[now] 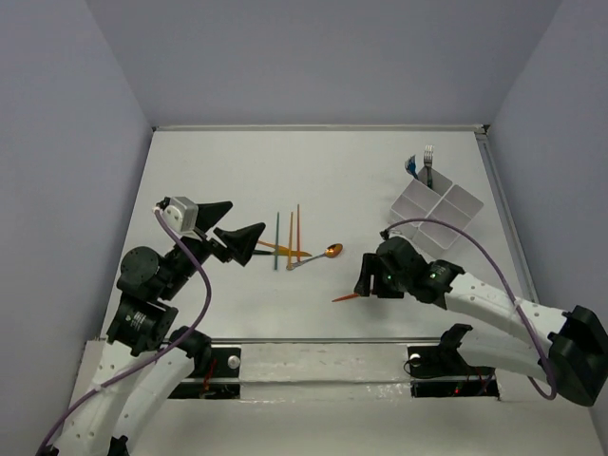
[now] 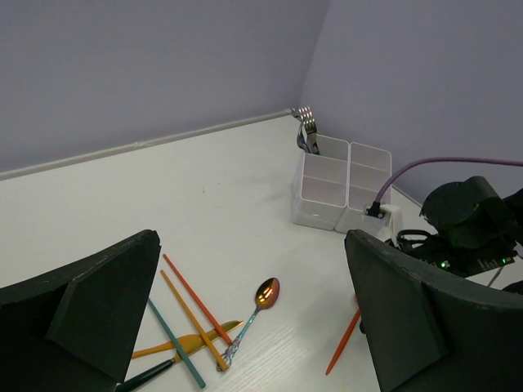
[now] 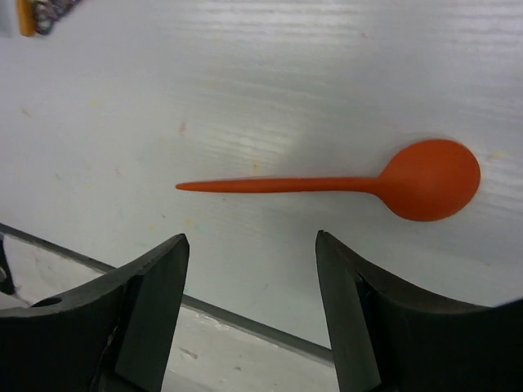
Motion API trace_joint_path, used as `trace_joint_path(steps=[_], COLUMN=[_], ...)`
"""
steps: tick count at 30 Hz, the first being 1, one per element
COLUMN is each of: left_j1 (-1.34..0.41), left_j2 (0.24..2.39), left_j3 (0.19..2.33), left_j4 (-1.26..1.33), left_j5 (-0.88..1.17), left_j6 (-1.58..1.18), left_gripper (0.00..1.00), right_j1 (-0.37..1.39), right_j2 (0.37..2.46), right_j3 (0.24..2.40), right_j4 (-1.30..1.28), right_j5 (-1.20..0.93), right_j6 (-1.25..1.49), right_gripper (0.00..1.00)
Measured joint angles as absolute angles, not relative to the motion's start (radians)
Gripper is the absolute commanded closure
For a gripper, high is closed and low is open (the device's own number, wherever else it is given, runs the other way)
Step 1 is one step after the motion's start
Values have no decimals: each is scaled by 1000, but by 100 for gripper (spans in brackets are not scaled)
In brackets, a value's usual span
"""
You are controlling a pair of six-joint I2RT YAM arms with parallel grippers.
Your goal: Sort the eating utensils into containers
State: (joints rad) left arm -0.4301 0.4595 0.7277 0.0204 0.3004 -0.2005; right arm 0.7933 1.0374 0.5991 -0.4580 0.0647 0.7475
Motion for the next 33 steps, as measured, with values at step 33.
trace_joint_path(steps=[33], left_j1=[-430], left_j2=[454], left_j3=[728], left_j4=[25], left_j5=[306], left_j6=[-204], left_gripper=[1], right_j1=[760], right_j2=[1489], right_j3=[759], right_j4=[-374], right_j5=[311], right_j6=[676], right_gripper=[32])
